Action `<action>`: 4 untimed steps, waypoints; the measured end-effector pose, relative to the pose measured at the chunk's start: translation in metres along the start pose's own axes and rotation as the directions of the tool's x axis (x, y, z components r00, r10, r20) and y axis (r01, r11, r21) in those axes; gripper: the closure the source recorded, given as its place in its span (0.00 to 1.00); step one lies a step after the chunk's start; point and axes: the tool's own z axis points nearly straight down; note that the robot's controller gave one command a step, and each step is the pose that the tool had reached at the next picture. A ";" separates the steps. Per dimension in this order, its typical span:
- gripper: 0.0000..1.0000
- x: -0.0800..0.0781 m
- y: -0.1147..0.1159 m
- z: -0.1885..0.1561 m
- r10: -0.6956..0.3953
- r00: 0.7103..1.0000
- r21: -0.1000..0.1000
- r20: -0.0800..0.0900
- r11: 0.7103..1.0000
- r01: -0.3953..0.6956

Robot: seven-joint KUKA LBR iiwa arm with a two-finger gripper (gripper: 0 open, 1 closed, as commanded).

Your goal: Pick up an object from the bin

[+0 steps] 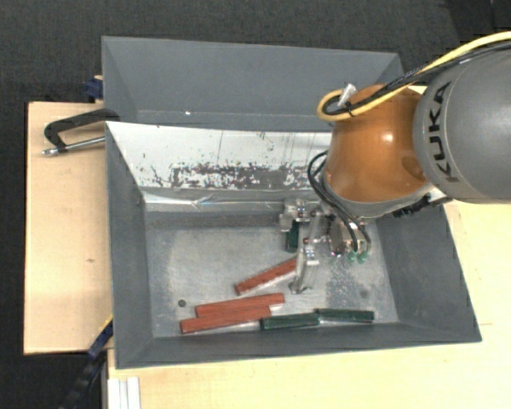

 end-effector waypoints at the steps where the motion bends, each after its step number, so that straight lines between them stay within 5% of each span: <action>1: 0.00 0.008 -0.004 -0.044 -0.002 1.000 0.000 0.013 1.000 0.002; 2: 0.00 0.007 -0.001 -0.013 -0.078 0.997 0.001 0.009 0.997 0.078; 3: 0.00 -0.009 0.015 0.042 -0.304 0.953 0.002 0.007 0.953 0.304; 4: 1.00 -0.024 0.005 0.092 -0.489 0.872 0.001 0.002 0.872 0.489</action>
Offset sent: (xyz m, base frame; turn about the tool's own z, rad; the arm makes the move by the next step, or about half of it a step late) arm -0.0062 0.0048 -0.0931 -0.3384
